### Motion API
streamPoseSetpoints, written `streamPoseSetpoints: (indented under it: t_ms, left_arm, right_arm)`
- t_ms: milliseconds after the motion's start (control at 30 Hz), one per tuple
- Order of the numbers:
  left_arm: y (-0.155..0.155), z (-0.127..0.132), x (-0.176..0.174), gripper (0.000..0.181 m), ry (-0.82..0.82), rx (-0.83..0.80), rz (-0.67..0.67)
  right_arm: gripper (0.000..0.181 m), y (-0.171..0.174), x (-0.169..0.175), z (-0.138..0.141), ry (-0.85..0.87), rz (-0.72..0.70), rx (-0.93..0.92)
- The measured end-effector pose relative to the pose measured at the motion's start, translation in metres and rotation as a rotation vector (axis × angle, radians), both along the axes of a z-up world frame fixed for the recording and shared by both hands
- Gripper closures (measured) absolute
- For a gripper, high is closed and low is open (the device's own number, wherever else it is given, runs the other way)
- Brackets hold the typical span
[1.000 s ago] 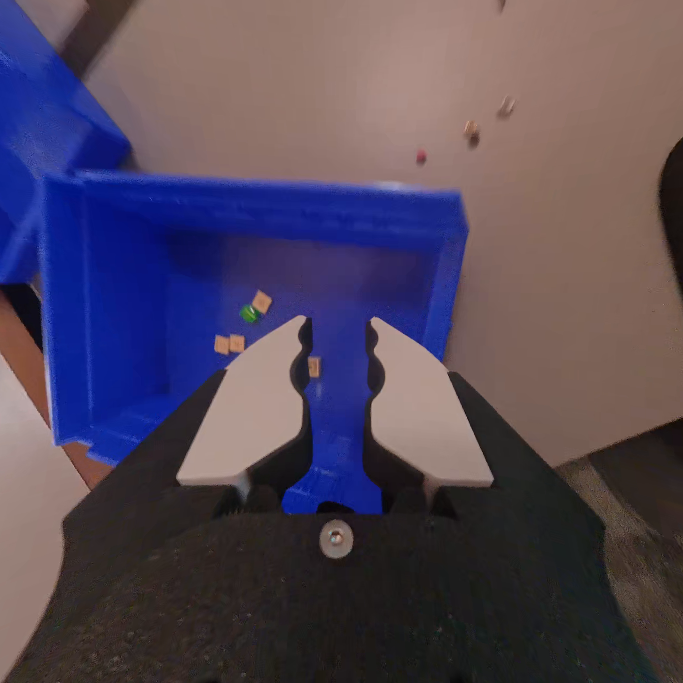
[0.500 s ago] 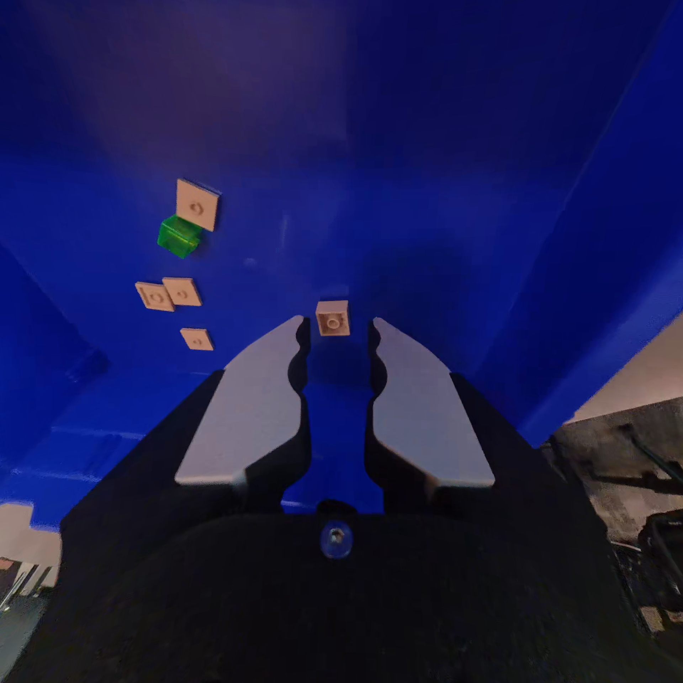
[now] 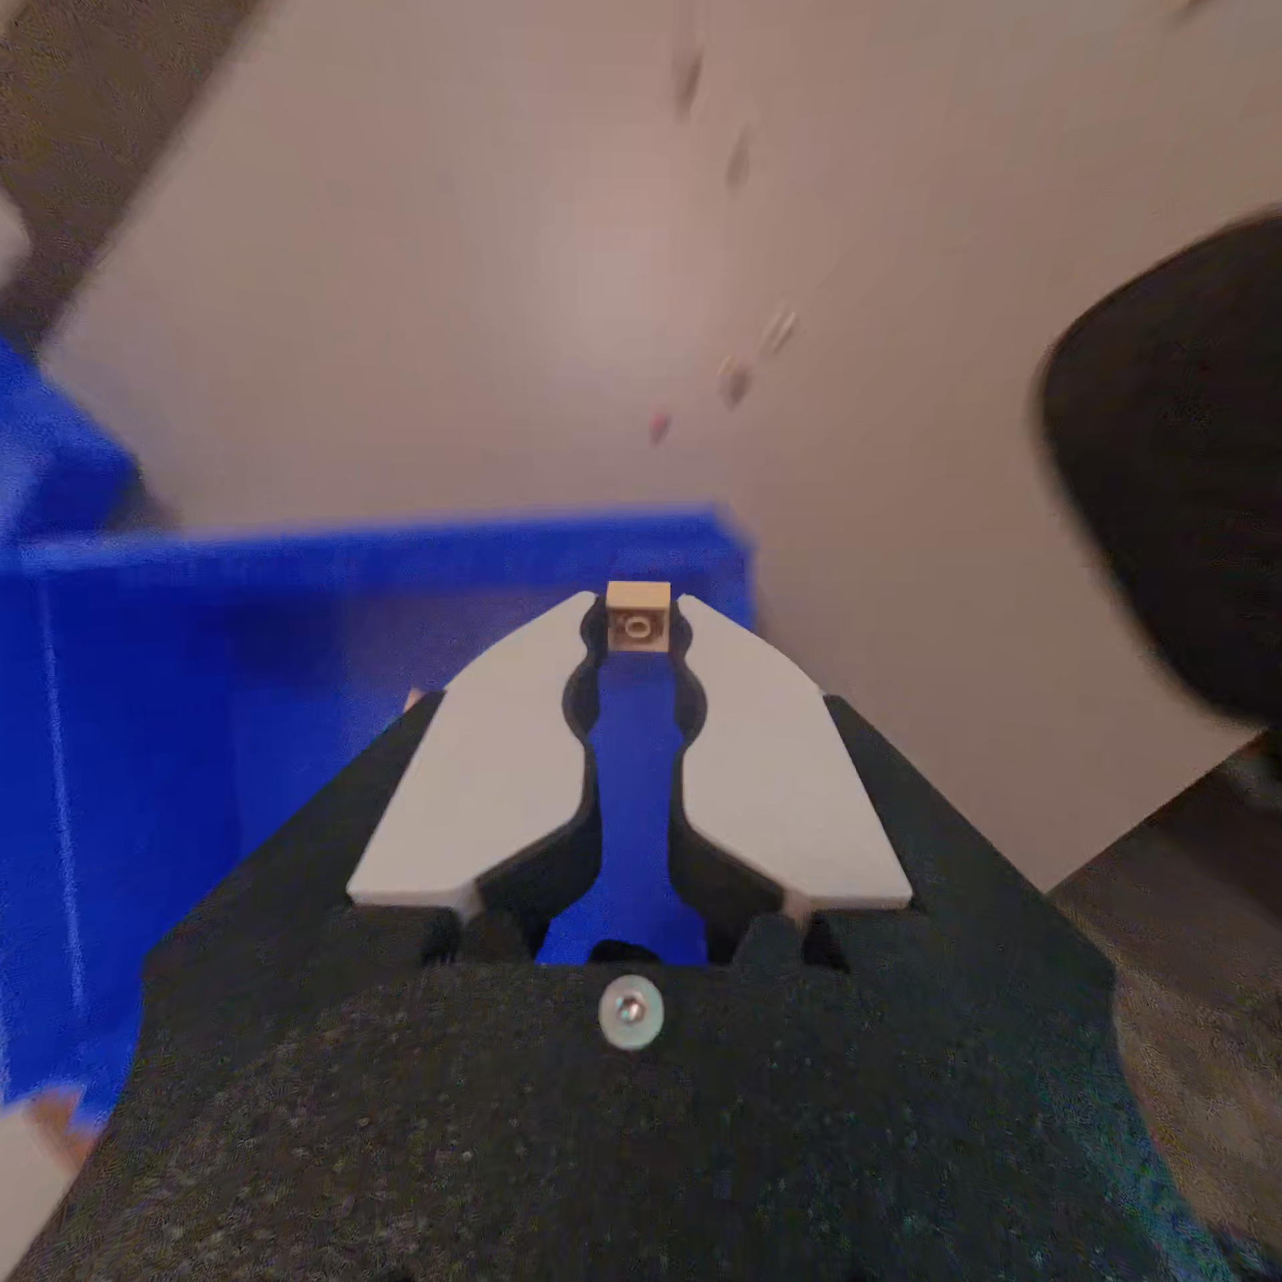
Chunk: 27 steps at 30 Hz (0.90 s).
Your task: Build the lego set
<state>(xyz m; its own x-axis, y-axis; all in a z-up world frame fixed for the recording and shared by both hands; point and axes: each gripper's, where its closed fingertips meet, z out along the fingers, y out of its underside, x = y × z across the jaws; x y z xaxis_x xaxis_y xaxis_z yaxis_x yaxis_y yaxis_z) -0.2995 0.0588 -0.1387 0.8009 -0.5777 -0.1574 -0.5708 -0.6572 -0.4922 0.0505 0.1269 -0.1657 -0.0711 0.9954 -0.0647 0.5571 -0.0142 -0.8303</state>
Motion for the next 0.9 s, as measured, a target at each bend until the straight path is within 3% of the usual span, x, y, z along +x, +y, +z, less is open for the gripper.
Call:
streamPoseSetpoints:
  t_ms: [67, 167, 267, 333, 467, 633, 800, 900]
  left_arm:
    - [0.005, 0.033, 0.057, 0.165, -0.177, 0.147, -0.094]
    - [0.007, 0.071, 0.137, 0.165, -0.448, 0.307, -0.241]
    - [0.004, 0.088, 0.202, 0.165, -0.703, 0.393, -0.399]
    - [0.007, 0.089, 0.233, 0.165, -0.799, 0.444, -0.473]
    - [0.016, 0.080, 0.274, 0.165, -0.802, 0.554, -0.559]
    - [0.029, 0.066, 0.300, 0.165, -0.616, 0.701, -0.598]
    - [0.034, 0.057, 0.314, 0.165, -0.526, 0.779, -0.621]
    - [0.035, 0.047, 0.316, 0.164, -0.522, 0.733, -0.622]
  right_arm:
    - [0.156, -0.010, -0.015, 0.014, 0.097, 0.016, -0.055]
    - [0.155, -0.021, -0.039, 0.036, 0.221, 0.035, 0.015]
    - [0.154, -0.040, -0.059, 0.064, 0.346, 0.071, 0.000]
    - [0.152, -0.053, -0.067, 0.081, 0.405, 0.097, -0.160]
    - [0.150, -0.052, -0.068, 0.094, 0.451, 0.058, -0.556]
    - [0.153, -0.049, -0.057, 0.097, 0.486, 0.033, -1.023]
    - [0.163, -0.044, -0.054, 0.084, 0.458, -0.025, -1.037]
    - [0.164, -0.040, -0.047, 0.074, 0.386, -0.023, -0.955]
